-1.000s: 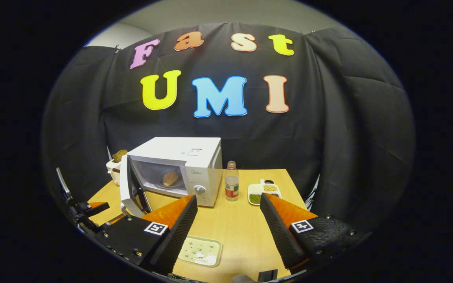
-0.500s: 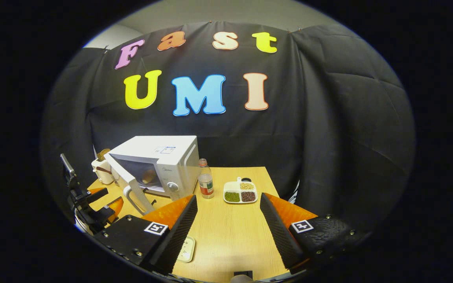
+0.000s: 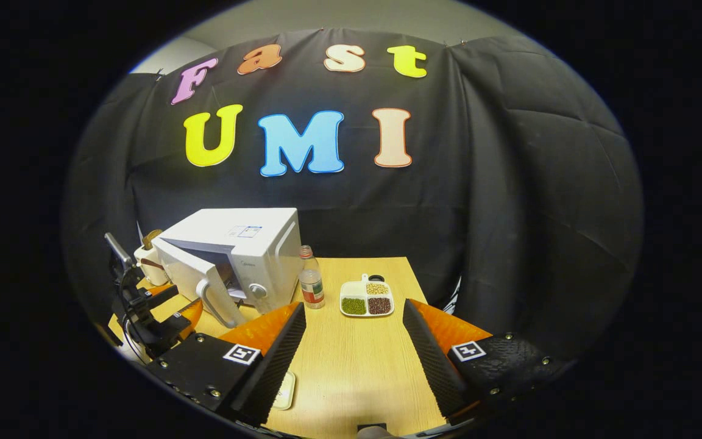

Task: Open the microwave oven with the left hand, put the food in, and close the microwave oven.

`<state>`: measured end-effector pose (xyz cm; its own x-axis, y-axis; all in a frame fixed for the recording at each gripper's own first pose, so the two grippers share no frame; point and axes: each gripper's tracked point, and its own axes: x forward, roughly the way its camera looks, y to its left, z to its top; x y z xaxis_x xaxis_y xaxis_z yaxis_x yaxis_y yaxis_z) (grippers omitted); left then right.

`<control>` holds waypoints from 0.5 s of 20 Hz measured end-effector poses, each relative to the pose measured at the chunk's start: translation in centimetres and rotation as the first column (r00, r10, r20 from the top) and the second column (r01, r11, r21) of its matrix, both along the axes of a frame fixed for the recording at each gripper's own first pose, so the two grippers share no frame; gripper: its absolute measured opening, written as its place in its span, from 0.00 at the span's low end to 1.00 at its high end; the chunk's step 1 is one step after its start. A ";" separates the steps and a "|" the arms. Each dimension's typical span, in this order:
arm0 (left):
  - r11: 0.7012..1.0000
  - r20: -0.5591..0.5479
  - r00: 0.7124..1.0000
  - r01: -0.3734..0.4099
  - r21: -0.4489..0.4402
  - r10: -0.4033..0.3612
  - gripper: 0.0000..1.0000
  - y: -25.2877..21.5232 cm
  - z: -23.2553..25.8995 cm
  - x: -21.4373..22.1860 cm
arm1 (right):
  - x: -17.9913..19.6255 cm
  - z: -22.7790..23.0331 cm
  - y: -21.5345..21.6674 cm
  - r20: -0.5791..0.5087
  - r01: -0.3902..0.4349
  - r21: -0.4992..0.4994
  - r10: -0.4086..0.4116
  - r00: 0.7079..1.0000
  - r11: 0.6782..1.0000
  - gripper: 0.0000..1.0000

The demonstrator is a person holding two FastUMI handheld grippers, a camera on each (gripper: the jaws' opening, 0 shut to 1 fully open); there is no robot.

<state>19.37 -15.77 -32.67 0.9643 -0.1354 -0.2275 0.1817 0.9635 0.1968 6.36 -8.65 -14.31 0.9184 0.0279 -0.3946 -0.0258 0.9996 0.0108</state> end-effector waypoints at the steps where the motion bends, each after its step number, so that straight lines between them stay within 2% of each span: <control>1: 1.000 0.003 1.000 -0.002 -0.003 0.002 0.98 -0.3 0.0 0.8 | 0.0 0.0 0.2 -0.003 0.000 0.013 0.001 1.000 1.000 0.98; 3: 1.000 0.009 1.000 -0.014 0.006 0.014 1.00 -0.5 0.0 2.4 | 0.4 0.3 0.0 -0.001 0.003 0.017 -0.003 1.000 1.000 0.98; 6: 0.999 0.013 0.999 -0.042 -0.027 0.043 0.94 -0.9 0.2 4.6 | 0.6 0.4 -0.1 -0.004 0.007 0.020 -0.006 1.000 1.000 0.98; 7: 0.998 0.015 0.998 -0.057 -0.036 0.057 0.98 -0.7 0.3 5.1 | 0.6 0.3 -0.2 -0.004 0.010 0.015 -0.010 1.000 1.000 0.98; 10: 0.993 0.011 0.995 -0.098 -0.061 0.099 0.99 0.2 0.6 6.5 | 0.9 0.1 -0.4 -0.010 0.013 0.013 -0.013 1.000 1.000 0.98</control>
<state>25.84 -15.60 -32.10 0.9767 -0.0527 -0.2079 0.0830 0.9867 0.1398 7.25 -9.02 -14.25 0.9147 0.0216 -0.4036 -0.0128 0.9996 0.0246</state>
